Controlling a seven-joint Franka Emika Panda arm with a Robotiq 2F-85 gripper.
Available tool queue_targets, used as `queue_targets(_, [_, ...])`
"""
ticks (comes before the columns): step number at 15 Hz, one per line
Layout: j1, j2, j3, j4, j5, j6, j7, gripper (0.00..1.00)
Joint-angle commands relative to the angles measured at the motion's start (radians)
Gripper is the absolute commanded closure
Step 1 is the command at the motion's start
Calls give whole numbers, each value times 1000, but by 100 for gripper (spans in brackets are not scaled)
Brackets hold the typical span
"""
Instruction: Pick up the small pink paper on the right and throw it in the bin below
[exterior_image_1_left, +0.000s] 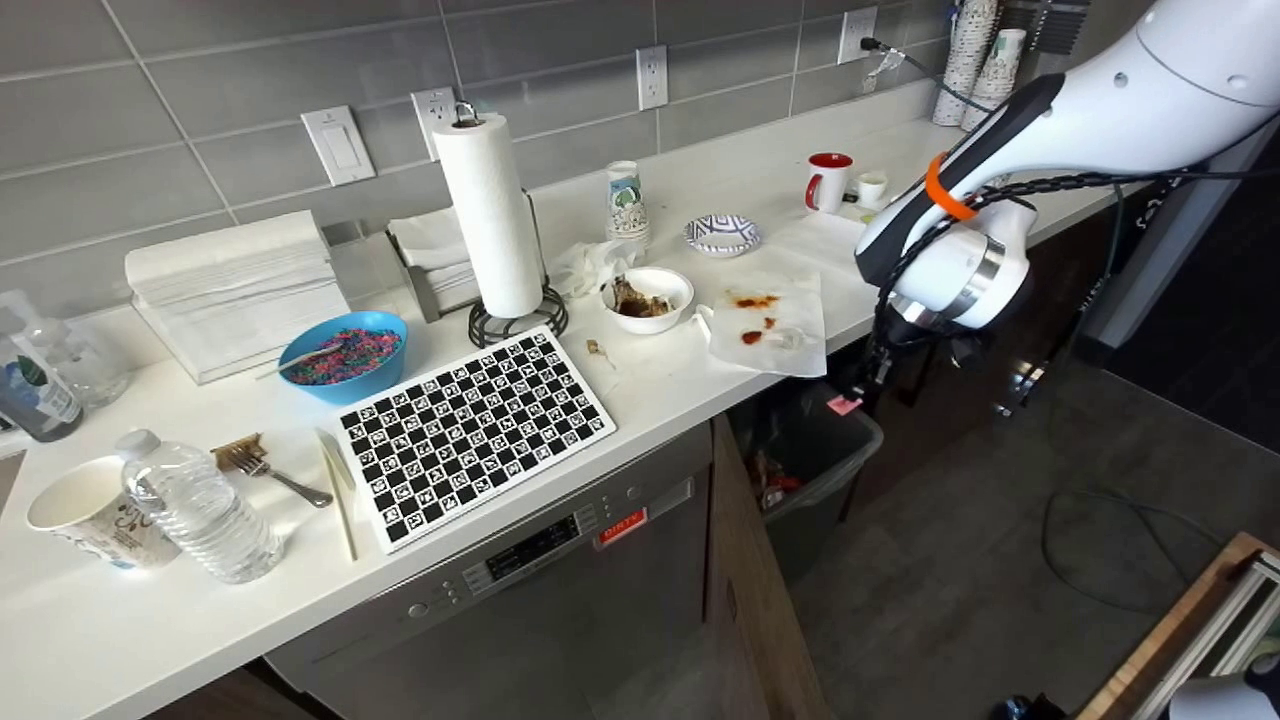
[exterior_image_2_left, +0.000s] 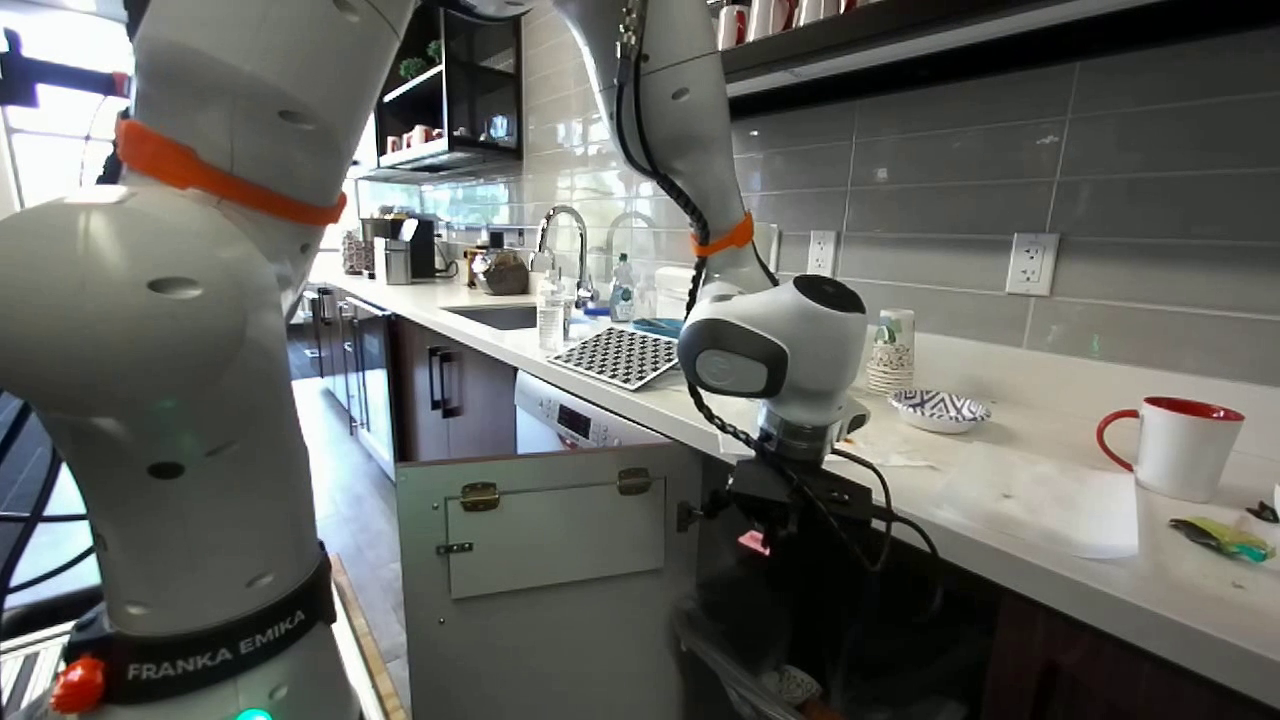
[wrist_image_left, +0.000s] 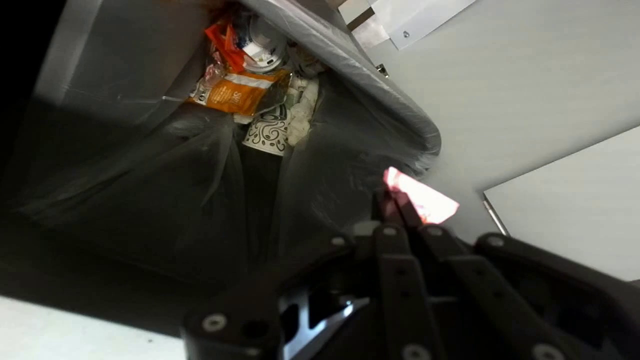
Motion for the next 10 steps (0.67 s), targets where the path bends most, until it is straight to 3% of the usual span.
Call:
queue_targets(1, [-56, 69, 53, 50, 88, 25, -144, 99])
queue_targets(3, [-84, 99, 76, 70, 143, 32, -218, 99])
queue_targets(10, [-123, 234, 117, 179, 272, 52, -297, 99])
